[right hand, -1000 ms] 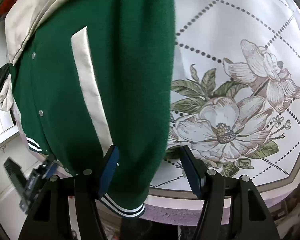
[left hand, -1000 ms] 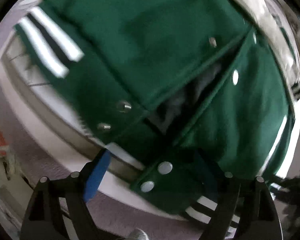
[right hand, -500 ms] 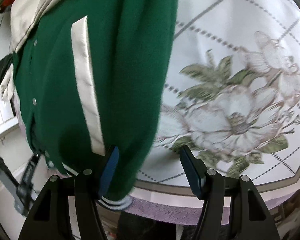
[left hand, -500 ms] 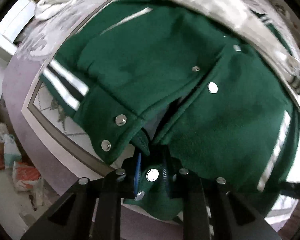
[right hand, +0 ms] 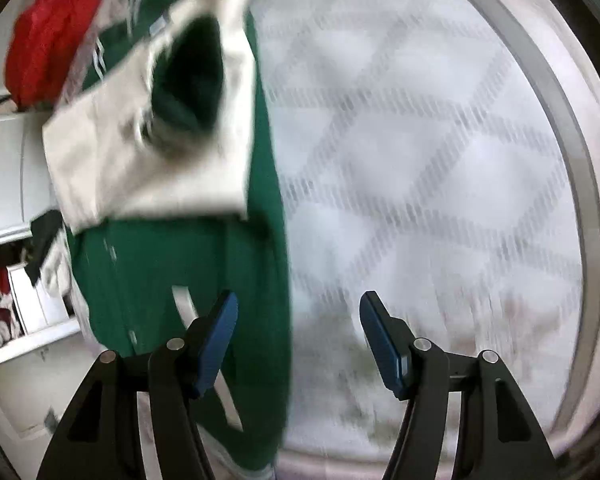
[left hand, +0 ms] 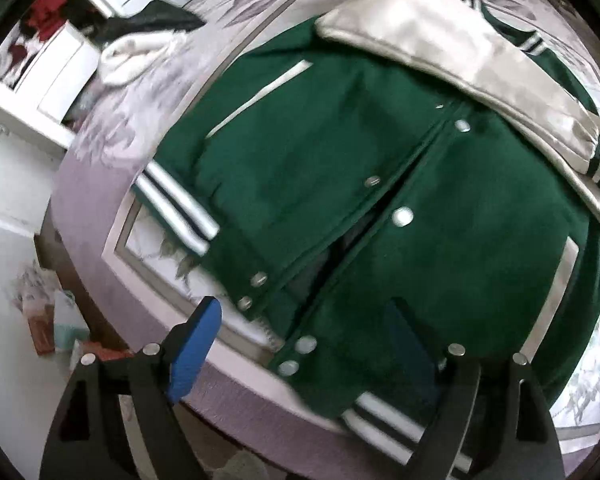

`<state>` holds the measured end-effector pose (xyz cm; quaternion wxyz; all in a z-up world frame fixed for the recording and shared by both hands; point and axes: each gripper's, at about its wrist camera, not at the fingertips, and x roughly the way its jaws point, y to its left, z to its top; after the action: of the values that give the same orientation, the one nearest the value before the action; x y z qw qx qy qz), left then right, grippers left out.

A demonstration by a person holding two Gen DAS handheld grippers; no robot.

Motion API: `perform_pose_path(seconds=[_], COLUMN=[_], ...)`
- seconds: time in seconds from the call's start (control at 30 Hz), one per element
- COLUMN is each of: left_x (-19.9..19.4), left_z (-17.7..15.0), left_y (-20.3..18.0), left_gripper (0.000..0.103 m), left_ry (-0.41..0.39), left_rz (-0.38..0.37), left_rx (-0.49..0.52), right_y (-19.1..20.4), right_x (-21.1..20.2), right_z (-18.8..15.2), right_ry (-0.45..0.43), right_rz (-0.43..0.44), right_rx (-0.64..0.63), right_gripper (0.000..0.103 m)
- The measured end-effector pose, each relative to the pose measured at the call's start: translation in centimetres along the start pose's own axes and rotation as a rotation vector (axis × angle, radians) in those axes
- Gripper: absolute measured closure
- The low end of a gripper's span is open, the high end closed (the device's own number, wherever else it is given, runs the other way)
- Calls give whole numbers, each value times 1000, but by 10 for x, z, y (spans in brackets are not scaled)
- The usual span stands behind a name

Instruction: Fold large clothes

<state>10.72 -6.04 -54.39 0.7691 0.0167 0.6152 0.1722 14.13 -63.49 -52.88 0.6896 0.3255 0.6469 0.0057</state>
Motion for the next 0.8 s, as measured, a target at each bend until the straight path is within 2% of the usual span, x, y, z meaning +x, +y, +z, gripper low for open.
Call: perform_pose_path(seconds=[0.03, 0.07, 0.13, 0.2, 0.27, 0.33, 0.37, 0.47, 0.6, 0.7, 0.8], left_x=[1, 7, 0, -17, -28, -40, -45, -56, -47, -18, 14], left_z=[0, 9, 7, -2, -15, -40, -53, -96, -145, -166, -160], left_y=[-4, -7, -34, -66, -86, -112, -123, -160, -205, -228, -230], left_gripper=[19, 19, 19, 19, 19, 19, 19, 19, 19, 19, 17], left_ry=[-1, -5, -22, -61, -79, -108, -119, -137, -112, -106, -127], left_rz=[-9, -18, -13, 41, 89, 148, 150, 158, 142, 226, 371], left_rx=[6, 18, 90, 190, 289, 399, 445, 587, 737, 810, 804], right_y=[1, -2, -16, -12, -14, -22, -29, -68, -131, -168, -188], right_x=[3, 12, 17, 8, -4, -24, -36, -76, -116, -133, -142], right_z=[9, 16, 22, 22, 12, -1, -5, -29, -52, -61, -60], right_ry=[-34, -13, 22, 64, 106, 119, 113, 117, 116, 103, 80], right_rz=[-12, -33, -4, -27, -50, -109, -129, -210, -255, -275, -278], right_rx=[-20, -13, 71, 35, -12, -65, -79, -92, 34, 123, 143], right_gripper=[82, 90, 92, 92, 80, 50, 45, 44, 43, 43, 43])
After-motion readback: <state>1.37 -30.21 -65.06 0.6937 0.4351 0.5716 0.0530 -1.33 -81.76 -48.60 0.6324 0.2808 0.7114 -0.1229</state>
